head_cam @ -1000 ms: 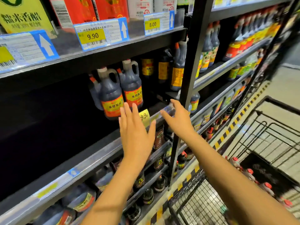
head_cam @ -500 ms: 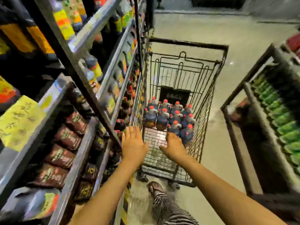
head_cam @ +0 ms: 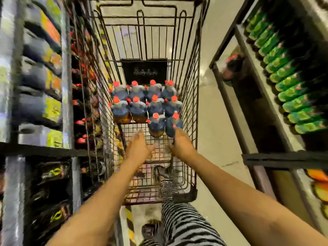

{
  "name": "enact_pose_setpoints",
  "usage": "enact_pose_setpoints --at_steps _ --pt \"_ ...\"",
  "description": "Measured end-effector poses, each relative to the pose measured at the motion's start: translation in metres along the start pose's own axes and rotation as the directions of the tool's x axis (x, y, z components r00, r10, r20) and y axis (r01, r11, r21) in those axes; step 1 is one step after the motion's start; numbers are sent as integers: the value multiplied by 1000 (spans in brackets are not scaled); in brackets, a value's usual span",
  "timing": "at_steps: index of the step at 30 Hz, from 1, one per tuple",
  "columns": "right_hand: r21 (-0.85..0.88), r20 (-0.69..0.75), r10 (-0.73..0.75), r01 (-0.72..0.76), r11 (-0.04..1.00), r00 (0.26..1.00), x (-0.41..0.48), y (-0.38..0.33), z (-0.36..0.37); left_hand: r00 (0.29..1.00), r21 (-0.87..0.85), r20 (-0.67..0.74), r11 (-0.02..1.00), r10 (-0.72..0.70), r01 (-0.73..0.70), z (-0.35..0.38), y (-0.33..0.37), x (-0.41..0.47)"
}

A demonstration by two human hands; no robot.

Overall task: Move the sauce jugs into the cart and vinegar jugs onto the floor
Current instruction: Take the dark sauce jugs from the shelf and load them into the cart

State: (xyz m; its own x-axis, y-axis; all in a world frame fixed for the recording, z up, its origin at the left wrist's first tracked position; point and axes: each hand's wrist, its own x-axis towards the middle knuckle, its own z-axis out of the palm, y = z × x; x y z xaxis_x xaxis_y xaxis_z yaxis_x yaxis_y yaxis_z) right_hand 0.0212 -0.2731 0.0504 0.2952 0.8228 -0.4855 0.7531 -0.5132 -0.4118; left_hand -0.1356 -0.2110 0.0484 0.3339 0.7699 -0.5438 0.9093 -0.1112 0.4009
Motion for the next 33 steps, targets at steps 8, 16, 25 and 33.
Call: enact_pose_setpoints --at_steps 8,16,25,33 --pt "-300 206 -86 146 943 975 120 2 -28 999 -360 14 932 43 -35 3 9 120" --pt "-397 367 -95 248 883 926 165 12 -46 998 -453 8 890 55 -45 36 9 164" --pt "-440 337 -131 278 854 932 157 15 -40 1000 -501 -20 866 -13 1 45 -6 173" --pt "-119 173 -47 68 991 984 156 8 -20 988 -545 -139 838 -68 -20 33 -36 154"
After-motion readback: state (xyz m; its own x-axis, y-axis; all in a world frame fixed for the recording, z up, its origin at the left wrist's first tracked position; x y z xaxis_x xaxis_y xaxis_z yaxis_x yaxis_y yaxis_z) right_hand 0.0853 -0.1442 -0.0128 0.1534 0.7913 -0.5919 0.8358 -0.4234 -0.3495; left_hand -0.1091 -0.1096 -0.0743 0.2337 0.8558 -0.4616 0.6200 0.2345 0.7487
